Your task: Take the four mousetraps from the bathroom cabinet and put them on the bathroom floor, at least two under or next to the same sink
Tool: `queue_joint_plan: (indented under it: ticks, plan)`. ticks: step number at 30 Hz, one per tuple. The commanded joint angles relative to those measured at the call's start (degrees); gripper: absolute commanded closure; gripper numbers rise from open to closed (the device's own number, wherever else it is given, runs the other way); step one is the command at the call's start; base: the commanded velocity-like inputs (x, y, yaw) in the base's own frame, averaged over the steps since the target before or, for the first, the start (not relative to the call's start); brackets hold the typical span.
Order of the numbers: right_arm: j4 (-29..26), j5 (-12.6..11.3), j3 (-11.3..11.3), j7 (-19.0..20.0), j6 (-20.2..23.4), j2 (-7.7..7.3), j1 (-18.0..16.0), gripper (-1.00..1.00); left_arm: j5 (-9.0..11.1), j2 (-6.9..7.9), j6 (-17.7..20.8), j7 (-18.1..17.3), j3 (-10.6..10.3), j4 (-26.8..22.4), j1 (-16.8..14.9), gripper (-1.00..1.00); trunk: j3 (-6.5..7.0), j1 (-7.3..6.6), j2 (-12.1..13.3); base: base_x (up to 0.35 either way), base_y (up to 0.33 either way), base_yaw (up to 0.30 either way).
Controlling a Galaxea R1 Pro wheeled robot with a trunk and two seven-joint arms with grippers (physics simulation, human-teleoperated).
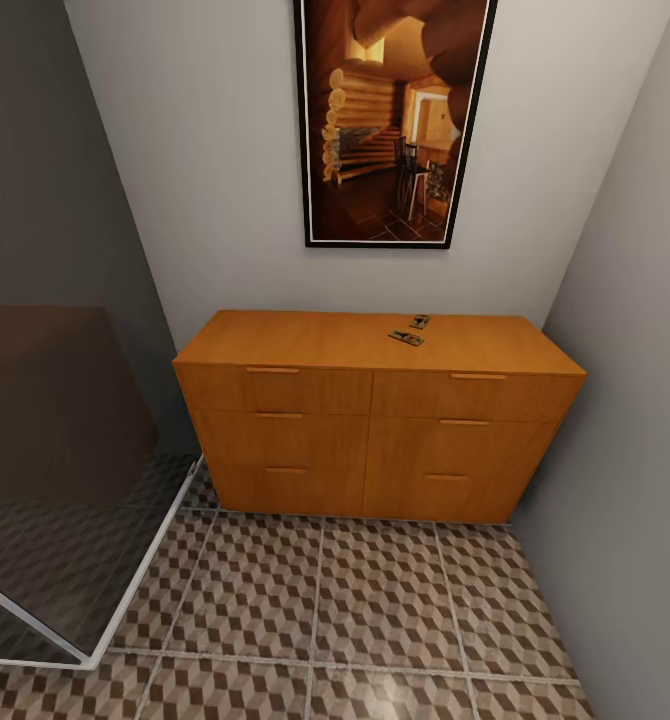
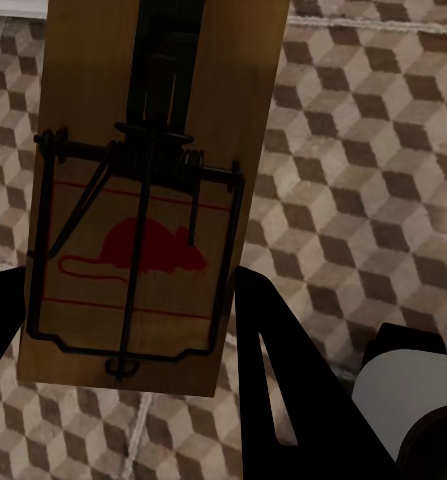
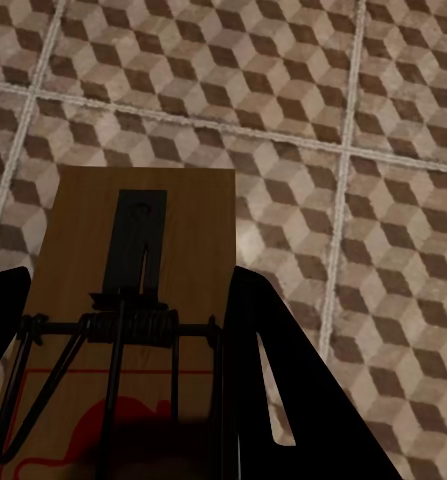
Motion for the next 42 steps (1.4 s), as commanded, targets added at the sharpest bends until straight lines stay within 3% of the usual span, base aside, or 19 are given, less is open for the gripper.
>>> queue_joint_plan:
  ticks: [1, 42]
  plan:
    - [0.0, 0.4, -0.2, -0.3, -0.1, 0.00, 0.0, 1.00, -0.4, -0.02, -0.1, 0.8, -0.4, 0.0, 0.0, 1.00, -0.05, 0.00, 0.0, 0.000, 0.000, 0.000]
    - [0.0, 0.4, -0.2, -0.3, -0.1, 0.01, 0.0, 1.00, -0.4, -0.02, -0.1, 0.8, -0.4, 0.0, 0.0, 1.00, -0.05, 0.00, 0.0, 0.000, 0.000, 0.000]
